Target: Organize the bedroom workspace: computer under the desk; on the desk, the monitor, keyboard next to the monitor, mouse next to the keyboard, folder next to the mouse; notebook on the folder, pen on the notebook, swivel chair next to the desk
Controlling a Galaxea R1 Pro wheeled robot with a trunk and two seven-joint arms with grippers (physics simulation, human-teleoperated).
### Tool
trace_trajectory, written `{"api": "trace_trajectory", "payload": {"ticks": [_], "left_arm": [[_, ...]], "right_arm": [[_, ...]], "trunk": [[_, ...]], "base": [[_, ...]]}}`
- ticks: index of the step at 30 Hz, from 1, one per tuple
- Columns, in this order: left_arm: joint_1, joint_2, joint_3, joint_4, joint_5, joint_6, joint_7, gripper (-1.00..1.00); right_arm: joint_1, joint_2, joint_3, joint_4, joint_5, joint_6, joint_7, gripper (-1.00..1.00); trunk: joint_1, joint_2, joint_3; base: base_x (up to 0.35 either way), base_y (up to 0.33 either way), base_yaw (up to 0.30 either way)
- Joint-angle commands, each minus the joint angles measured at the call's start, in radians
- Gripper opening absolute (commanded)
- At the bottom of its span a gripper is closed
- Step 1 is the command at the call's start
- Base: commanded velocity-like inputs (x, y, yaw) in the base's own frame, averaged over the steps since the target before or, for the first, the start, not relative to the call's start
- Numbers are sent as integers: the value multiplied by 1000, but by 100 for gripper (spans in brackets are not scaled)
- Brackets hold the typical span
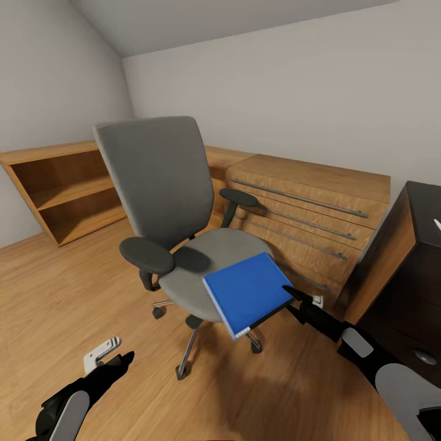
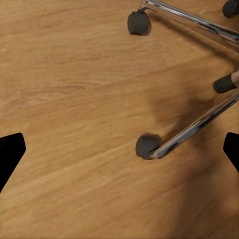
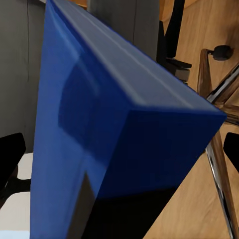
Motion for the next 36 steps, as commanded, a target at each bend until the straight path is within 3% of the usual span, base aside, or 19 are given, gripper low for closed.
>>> {"api": "trace_trajectory", "payload": {"ticks": [1, 6, 7, 20, 36], "left_arm": [[0, 0, 0, -1, 11, 3, 9, 100], [0, 0, 0, -1, 10, 3, 9, 100], [0, 0, 0, -1, 11, 3, 9, 100], [0, -1, -1, -1, 12, 4, 9, 100], [0, -3, -8, 5, 12, 5, 14, 100]], "right_arm": [[-1, -1, 5, 0, -9, 7, 1, 100], [-1, -1, 6, 0, -9, 7, 1, 100], [-1, -1, 6, 0, -8, 8, 1, -100], [-1, -1, 6, -1, -8, 7, 1, -100], [-1, -3, 2, -15, -10, 9, 10, -100]], "trunk": [[0, 0, -1], [0, 0, -1], [0, 0, -1], [0, 0, -1], [-7, 3, 61]], "base": [[0, 3, 0], [0, 1, 0], [0, 0, 0], [0, 0, 0], [0, 0, 0]]}}
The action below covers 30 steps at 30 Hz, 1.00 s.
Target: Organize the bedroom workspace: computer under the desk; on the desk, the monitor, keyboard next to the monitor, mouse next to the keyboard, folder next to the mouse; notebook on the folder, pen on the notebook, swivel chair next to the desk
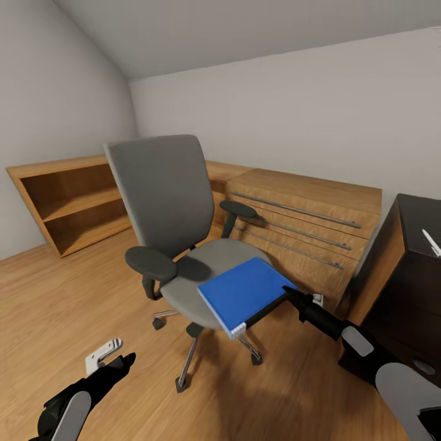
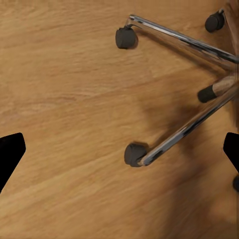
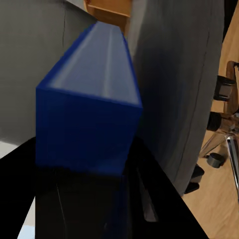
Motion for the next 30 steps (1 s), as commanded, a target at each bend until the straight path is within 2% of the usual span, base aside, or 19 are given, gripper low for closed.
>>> {"api": "trace_trajectory", "payload": {"ticks": [1, 3, 4, 5, 11, 13, 15, 16, 19, 20, 21, 22, 23, 24, 26, 27, 28, 29, 30], "left_arm": [[0, 1, 0, 4, 12, 3, 9, 100], [0, 1, 0, 23, 13, 2, 8, 100], [0, 1, 0, 100, 13, -4, 4, 100], [1, 1, 0, 130, 12, -5, 2, 100], [29, 3, -1, 261, 0, -12, 3, 100], [32, 4, -8, 305, -31, -25, 3, 100], [33, 5, -29, 362, -91, -68, -8, 100], [34, 4, -71, 465, -185, -211, -72, 100], [34, 1, -100, 514, -225, -332, -132, 100], [34, 0, -109, 527, -232, -355, -142, 100], [34, 0, -113, 541, -234, -364, -145, 100], [34, -1, -116, 562, -237, -370, -148, 100], [34, -2, -117, 584, -240, -374, -150, 100], [34, -4, -118, 593, -242, -376, -150, 100], [34, -15, -120, 612, -246, -381, -153, 100], [34, -22, -121, 622, -248, -383, -152, 100], [34, -24, -120, 624, -248, -384, -150, 100], [34, -25, -120, 627, -249, -386, -149, 100], [34, -26, -119, 628, -249, -387, -148, 100]], "right_arm": [[-1, -1, 5, 0, -9, 6, 5, -100], [-1, -1, 5, 0, -9, 6, 8, -100], [-1, -2, 6, 0, -10, 6, 12, -100], [-1, -1, 6, 0, -10, 6, 12, -100], [-1, -2, 8, -22, -9, 6, 13, -100], [-1, -4, 8, -71, -1, 7, 11, -100], [-1, -7, 7, -103, 21, 7, 10, -100], [-1, -8, 6, -133, 39, 7, 9, -100], [-2, -9, 2, -229, 46, 7, -11, -100], [-3, -10, -3, -305, 45, 7, -61, -100], [-4, -11, -16, -365, 43, 7, -110, -100], [-4, -11, -46, -429, 41, 7, -168, -100], [-5, -11, -91, -488, 37, 9, -232, -100], [-5, -10, -116, -515, 33, 11, -261, -100], [-3, 2, -194, -597, 12, 19, -340, -100], [7, 31, -227, -632, -4, 22, -369, -100], [25, 46, -235, -639, -4, 20, -378, -100], [58, 57, -243, -649, -9, 24, -379, -100], [74, 56, -246, -657, -12, 28, -367, -100]], "trunk": [[-1, 0, 3], [-2, 0, 11], [-2, 1, 15], [-2, 1, 19], [-5, 2, 42], [-6, 3, 49], [-14, 17, 56], [-18, 24, 59], [-29, 45, 68], [-33, 52, 71], [-37, 59, 74], [-41, 66, 78], [-44, 73, 81], [-48, 80, 84], [-56, 94, 90], [-60, 101, 93], [-64, 108, 96], [-67, 115, 100], [-71, 122, 103]], "base": [[0, 0, 0], [0, 0, 0], [-101, -38, 0], [-205, -79, 0], [-277, -107, 0], [-316, -113, 0], [-319, -111, 0], [-155, -57, 0], [-68, -25, 0], [-21, -8, 0], [-13, -5, 0], [-9, -3, 0], [-5, -2, 0], [-4, -2, 0], [-2, -1, 0], [0, 0, 0], [0, 0, 0], [0, 0, 0], [0, 0, 0]]}}
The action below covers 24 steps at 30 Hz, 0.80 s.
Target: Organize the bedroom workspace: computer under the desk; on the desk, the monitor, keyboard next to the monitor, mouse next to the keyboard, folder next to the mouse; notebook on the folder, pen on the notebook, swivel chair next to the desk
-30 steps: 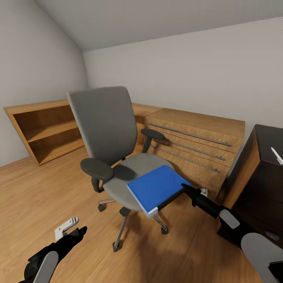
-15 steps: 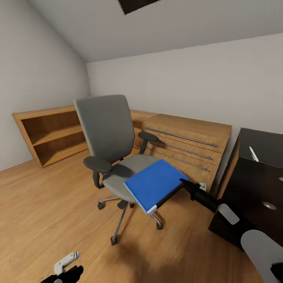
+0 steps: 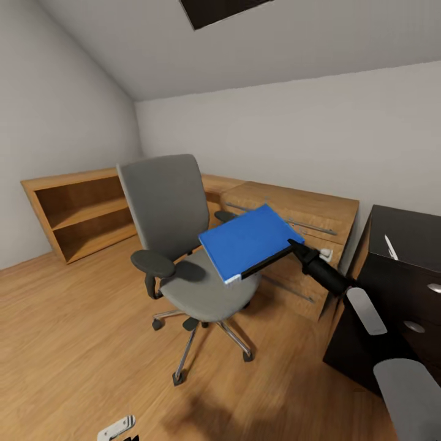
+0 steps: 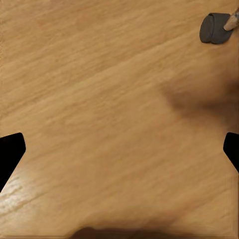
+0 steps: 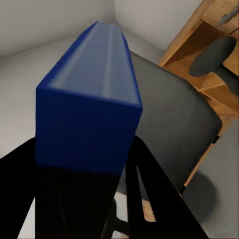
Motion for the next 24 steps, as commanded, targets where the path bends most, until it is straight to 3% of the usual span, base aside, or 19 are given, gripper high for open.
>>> {"api": "trace_trajectory", "payload": {"ticks": [1, 4, 7, 15, 24], "left_arm": [[0, 0, -2, 2, 8, 3, 7, 100], [0, -1, -2, 4, 8, 0, 9, 100], [0, -2, -1, 6, 10, -23, 8, 100], [0, -3, -2, 25, 9, -60, 8, 100], [0, -8, -2, 38, 9, -62, 8, 100]], "right_arm": [[21, -12, -5, -13, -12, 17, 67, -100], [36, -18, -7, -7, -13, 23, 154, -100], [56, -17, -8, -1, -16, 38, 192, -100], [82, -15, -7, 35, -69, 43, 209, -100], [83, -16, -7, 43, -66, 43, 206, -100]], "trunk": [[-4, 7, 2], [-16, 28, 12], [-27, 49, 21], [-58, 105, 46], [-92, 168, 74]], "base": [[0, 0, 0], [0, 0, 0], [0, 0, 0], [0, 0, 0], [-48, 0, 0]]}}
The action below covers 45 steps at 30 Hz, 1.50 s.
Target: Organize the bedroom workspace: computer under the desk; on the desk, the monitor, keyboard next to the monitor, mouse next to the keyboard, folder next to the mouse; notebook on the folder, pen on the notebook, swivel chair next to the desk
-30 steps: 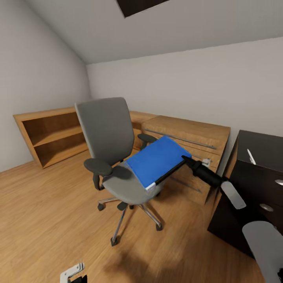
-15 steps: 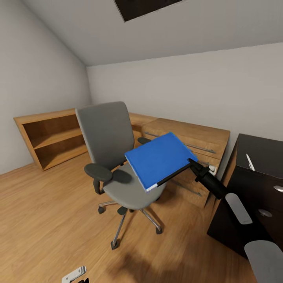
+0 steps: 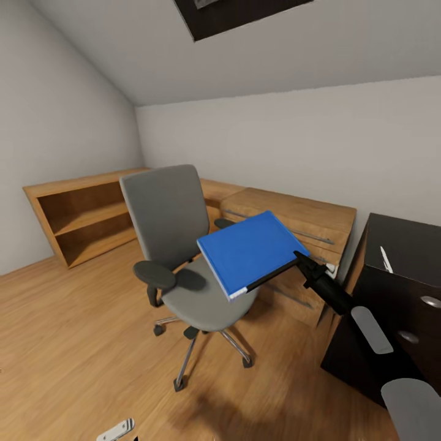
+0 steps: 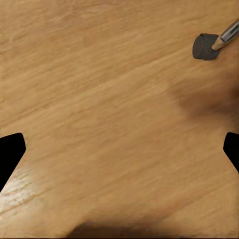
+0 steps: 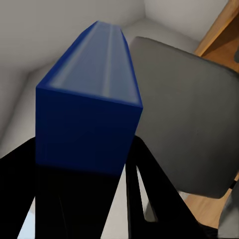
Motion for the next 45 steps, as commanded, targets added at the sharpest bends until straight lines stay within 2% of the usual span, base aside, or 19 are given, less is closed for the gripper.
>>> {"api": "trace_trajectory", "payload": {"ticks": [1, 7, 15, 20, 22, 24, 26, 29, 45], "left_arm": [[0, 1, -2, -2, 6, 4, 6, 100], [0, 1, -2, -2, 6, 3, 6, 100], [0, -8, -4, 32, 6, -56, 5, 100], [1, -20, -5, 111, 5, -67, 2, 100], [1, -20, -5, 117, 5, -85, 1, 100], [1, -21, -4, 127, 6, -150, 1, 100], [1, -21, -4, 138, 7, -182, 0, 100], [1, -21, -4, 147, 7, -206, 0, 100], [1, -28, -4, 153, 7, -220, 2, 100]], "right_arm": [[-1, 0, -1, 0, -2, 6, 0, -100], [-1, 0, -1, -2, 5, 1, -5, -100], [-1, -1, -1, -5, 10, 0, -7, -100], [-1, -1, 0, -5, 16, 0, -8, -100], [-1, -1, 0, -5, 20, 0, -7, -100], [-1, -1, 0, -5, 21, 2, -3, -100], [-1, -1, 0, -4, 20, 3, -1, -100], [-1, -1, -1, -3, 19, 4, 1, -100], [-1, -1, 0, 0, 20, 4, 2, -100]], "trunk": [[-5, 7, 2], [-28, 49, 21], [-58, 105, 46], [-77, 140, 62], [-85, 154, 68], [-93, 168, 74], [-100, 182, 81], [-112, 203, 90], [-173, 315, 140]], "base": [[-294, 0, -9], [-324, -2, -191], [-301, -90, -292], [-31, -12, -296], [-3, -1, -208], [-1, 0, -78], [-1, 0, -40], [0, 0, -17], [0, 0, -1]]}}
